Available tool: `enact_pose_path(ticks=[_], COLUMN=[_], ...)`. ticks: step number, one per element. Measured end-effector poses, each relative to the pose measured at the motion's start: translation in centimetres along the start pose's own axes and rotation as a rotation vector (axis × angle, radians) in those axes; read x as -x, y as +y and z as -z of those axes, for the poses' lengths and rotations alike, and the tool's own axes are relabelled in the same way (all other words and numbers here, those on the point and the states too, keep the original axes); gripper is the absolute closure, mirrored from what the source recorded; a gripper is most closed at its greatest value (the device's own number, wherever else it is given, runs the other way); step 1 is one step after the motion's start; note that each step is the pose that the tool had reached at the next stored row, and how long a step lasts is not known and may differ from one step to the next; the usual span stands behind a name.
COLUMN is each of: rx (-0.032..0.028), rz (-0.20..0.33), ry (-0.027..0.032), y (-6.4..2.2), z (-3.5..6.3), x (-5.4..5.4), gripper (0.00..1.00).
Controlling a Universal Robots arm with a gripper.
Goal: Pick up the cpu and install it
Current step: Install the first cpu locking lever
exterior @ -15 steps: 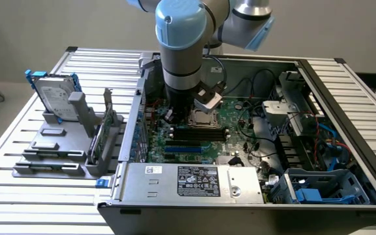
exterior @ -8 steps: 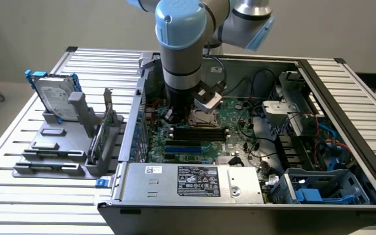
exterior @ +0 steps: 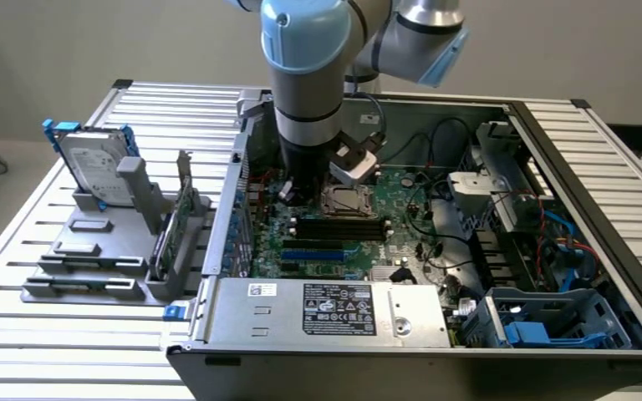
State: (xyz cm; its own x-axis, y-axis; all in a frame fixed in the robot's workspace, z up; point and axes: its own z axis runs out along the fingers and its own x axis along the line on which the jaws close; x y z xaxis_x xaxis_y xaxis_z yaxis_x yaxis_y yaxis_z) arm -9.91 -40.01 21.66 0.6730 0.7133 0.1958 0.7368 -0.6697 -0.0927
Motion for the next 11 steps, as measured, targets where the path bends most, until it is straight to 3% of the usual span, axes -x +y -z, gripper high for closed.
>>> enact_pose_path(ticks=[7,11], rx=[0.0039,0.0070], rz=[-0.019,-0.033], ry=[0.0018,0.0028], y=[-0.29,-0.15], z=[2.93,3.11], x=[-0.6,-0.8], gripper=[0.89,0.89])
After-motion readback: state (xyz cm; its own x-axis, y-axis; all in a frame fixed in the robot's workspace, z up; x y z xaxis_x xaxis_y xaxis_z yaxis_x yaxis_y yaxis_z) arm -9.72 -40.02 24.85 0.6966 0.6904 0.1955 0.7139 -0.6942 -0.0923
